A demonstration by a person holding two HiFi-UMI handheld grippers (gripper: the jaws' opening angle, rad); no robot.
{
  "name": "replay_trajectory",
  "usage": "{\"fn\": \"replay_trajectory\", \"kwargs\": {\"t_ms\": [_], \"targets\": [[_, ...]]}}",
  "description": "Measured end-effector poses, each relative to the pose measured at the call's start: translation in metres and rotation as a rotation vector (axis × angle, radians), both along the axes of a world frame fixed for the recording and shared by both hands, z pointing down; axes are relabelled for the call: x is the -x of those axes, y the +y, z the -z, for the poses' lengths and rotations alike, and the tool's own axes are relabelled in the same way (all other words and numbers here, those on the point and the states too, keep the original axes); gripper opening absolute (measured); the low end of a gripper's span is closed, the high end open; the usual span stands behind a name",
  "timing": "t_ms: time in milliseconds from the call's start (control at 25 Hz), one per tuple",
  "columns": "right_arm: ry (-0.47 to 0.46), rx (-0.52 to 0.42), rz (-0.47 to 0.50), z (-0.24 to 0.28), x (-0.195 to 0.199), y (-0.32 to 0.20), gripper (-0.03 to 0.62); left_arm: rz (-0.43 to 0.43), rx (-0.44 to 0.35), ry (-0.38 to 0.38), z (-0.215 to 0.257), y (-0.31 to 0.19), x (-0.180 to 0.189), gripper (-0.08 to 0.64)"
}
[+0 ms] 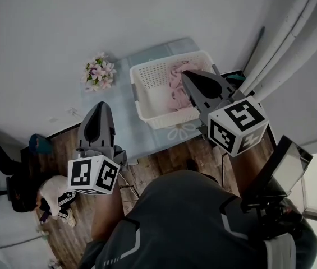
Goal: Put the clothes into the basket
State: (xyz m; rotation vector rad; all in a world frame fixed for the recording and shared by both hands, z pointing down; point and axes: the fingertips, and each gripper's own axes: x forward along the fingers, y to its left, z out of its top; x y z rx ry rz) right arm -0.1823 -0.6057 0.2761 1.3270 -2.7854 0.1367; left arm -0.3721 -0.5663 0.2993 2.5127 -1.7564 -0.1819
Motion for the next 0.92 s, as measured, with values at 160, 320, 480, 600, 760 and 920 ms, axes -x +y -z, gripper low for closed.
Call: {"fn": "replay_trajectory", "kwargs": {"t_ms": [160, 320, 480, 600, 760, 920], "targets": [[-0.003, 0.007, 0.0, -0.003, 0.001, -0.003, 0.012, -0.012, 0.001, -0.027, 0.0, -0.002, -0.004, 0.008], [-0.002, 0.009, 0.007, -0.005, 0.002, -0.005, 0.012, -0.013, 0.009, -0.035, -0.002, -0.003, -0.006, 0.008], [0.001, 0.01, 0.011, -0.004, 0.002, -0.005, 0.012, -0.024, 0.022, -0.037, 0.0, -0.004, -0.011, 0.008], [0.008, 0.016, 0.01, -0.006, 0.001, -0.003, 0.012, -0.029, 0.018, -0.035, 0.002, -0.003, -0.013, 0.008], [0.017, 0.017, 0.009, -0.007, 0.0, -0.002, 0.012, -0.028, 0.012, -0.027, 0.001, -0.003, -0.014, 0.008], [0.018, 0.021, 0.011, -0.011, 0.001, -0.002, 0.012, -0.005, 0.007, -0.035, -0.001, -0.003, -0.011, 0.008]]}}
